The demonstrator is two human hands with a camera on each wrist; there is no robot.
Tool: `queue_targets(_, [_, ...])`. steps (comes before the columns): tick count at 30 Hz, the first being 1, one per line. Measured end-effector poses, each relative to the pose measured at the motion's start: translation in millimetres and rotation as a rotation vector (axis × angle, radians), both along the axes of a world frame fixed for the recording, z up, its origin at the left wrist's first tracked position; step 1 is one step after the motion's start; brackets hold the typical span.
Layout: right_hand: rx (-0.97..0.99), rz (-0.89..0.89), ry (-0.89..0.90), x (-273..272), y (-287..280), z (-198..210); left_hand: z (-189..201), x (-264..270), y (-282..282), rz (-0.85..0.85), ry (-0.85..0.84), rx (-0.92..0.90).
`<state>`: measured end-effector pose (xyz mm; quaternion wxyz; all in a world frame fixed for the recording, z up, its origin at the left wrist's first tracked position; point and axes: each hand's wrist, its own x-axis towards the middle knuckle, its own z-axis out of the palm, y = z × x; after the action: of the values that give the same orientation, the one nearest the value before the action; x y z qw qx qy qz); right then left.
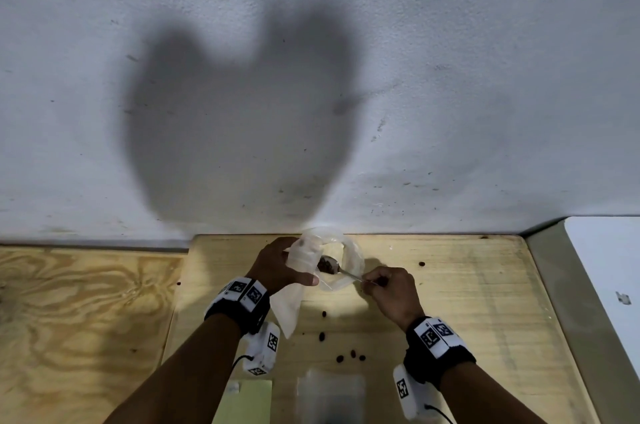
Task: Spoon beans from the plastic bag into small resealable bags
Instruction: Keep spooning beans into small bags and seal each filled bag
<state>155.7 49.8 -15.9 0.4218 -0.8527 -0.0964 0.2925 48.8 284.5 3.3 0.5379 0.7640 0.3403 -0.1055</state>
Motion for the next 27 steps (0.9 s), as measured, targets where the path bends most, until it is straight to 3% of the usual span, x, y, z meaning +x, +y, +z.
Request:
queue_targets(5, [0.113, -0.176, 0.359, 0, 7, 6, 1, 1, -2, -0.012, 0.003, 0.001])
queue_targets(9, [0.14, -0.28, 0.486, 6, 7, 10, 1, 0, 0, -0.012, 0.007, -0.015])
queue_targets(15, [0.156, -0.359, 0.458, 22, -4, 12, 3, -1, 7, -0.018, 0.003, -0.012])
queue_targets(27, [0.329, -0.283, 0.335, 40, -13, 64, 7, 1, 2, -0.069, -0.036, 0.099])
